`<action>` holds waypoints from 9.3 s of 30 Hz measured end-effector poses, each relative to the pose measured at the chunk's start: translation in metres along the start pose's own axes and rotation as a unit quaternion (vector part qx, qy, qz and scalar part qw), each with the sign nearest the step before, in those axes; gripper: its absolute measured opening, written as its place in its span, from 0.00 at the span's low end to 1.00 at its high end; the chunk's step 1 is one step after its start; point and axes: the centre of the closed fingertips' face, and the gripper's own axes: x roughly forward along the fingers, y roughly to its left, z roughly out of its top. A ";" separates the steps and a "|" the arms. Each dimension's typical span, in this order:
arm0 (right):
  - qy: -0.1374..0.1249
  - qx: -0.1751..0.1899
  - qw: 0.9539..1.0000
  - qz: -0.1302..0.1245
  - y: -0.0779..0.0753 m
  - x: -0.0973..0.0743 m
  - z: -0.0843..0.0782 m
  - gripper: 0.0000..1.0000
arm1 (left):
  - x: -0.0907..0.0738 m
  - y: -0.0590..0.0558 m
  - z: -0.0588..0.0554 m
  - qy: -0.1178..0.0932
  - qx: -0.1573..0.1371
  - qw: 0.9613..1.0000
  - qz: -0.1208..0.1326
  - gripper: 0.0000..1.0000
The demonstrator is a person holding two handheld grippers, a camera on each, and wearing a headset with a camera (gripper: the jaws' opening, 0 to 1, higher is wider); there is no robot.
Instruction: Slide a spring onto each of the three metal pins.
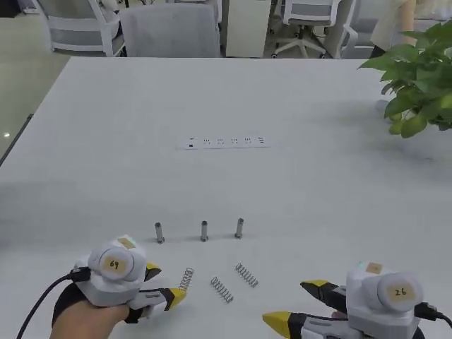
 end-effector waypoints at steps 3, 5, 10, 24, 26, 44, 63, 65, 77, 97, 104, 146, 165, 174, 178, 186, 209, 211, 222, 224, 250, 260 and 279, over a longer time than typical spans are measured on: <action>0.000 0.001 1.000 0.000 -0.001 0.000 -0.001 0.63 | 0.003 -0.001 0.000 0.006 -0.001 1.000 0.000 0.34; 0.000 0.002 1.000 0.000 -0.001 0.000 -0.001 0.63 | 0.005 0.000 0.000 0.011 -0.002 1.000 0.002 0.32; 0.001 0.005 1.000 0.002 -0.002 0.002 -0.002 0.63 | 0.011 0.002 -0.002 0.030 -0.010 0.999 0.008 0.29; 0.004 0.009 1.000 0.006 -0.002 0.004 -0.005 0.63 | 0.030 -0.004 -0.008 0.083 -0.027 0.996 0.013 0.18; 0.003 0.009 1.000 0.005 -0.004 0.004 -0.004 0.63 | 0.032 -0.005 -0.010 0.093 -0.026 0.995 0.014 0.17; 0.001 0.008 1.000 0.006 -0.006 0.005 0.000 0.62 | 0.037 -0.006 -0.019 0.130 -0.011 0.991 0.028 0.09; 0.002 0.010 1.000 0.005 -0.005 0.006 -0.002 0.62 | 0.037 -0.001 -0.020 0.103 0.016 0.993 0.054 0.02; 0.002 0.010 1.000 0.005 -0.004 0.005 -0.002 0.62 | 0.037 -0.002 -0.020 0.105 0.016 0.993 0.050 0.02; 0.006 0.009 1.000 0.011 -0.002 0.006 -0.004 0.61 | 0.028 -0.002 -0.026 0.105 0.022 0.993 0.042 0.01; 0.012 0.006 0.999 0.041 0.016 0.029 0.006 0.57 | 0.001 0.014 -0.012 0.058 -0.010 0.997 0.052 0.01; 0.013 0.002 0.999 0.052 0.022 0.037 0.011 0.56 | -0.008 0.018 -0.007 0.046 -0.012 0.997 0.053 0.01; 0.003 -0.004 0.992 0.129 0.066 0.078 0.049 0.47 | -0.043 -0.014 0.020 -0.021 0.005 0.999 0.026 0.01; -0.020 0.046 0.986 0.157 0.083 0.096 0.067 0.41 | -0.040 -0.033 0.031 -0.035 0.018 0.999 0.009 0.01; -0.028 0.077 0.982 0.169 0.090 0.100 0.070 0.36 | -0.041 -0.040 0.036 -0.040 0.025 0.999 0.002 0.01; -0.028 0.081 0.981 0.172 0.091 0.101 0.070 0.33 | -0.040 -0.041 0.037 -0.041 0.027 0.999 0.000 0.01; -0.039 0.099 0.979 0.175 0.090 0.102 0.073 0.22 | -0.039 -0.045 0.040 -0.043 0.033 0.999 -0.005 0.01; -0.048 0.113 0.976 0.178 0.087 0.097 0.080 0.13 | -0.039 -0.047 0.044 -0.056 0.043 0.997 -0.015 0.01; -0.046 0.109 0.977 0.179 0.087 0.096 0.081 0.13 | -0.040 -0.047 0.045 -0.060 0.045 0.997 -0.018 0.01; -0.034 0.084 0.978 0.186 0.094 0.090 0.093 0.09 | -0.042 -0.048 0.051 -0.089 0.055 0.994 -0.028 0.02; -0.033 0.077 0.979 0.185 0.096 0.089 0.095 0.09 | -0.043 -0.048 0.053 -0.095 0.053 0.994 -0.030 0.02; -0.003 0.010 0.985 0.172 0.102 0.084 0.102 0.08 | -0.041 -0.050 0.063 -0.113 0.081 0.990 -0.036 0.03; -0.006 -0.015 0.984 0.176 0.106 0.082 0.103 0.08 | -0.041 -0.050 0.065 -0.116 0.080 0.989 -0.036 0.02; 0.046 -0.133 0.972 0.190 0.108 0.073 0.103 0.13 | -0.047 -0.055 0.073 -0.134 0.092 0.986 -0.047 0.02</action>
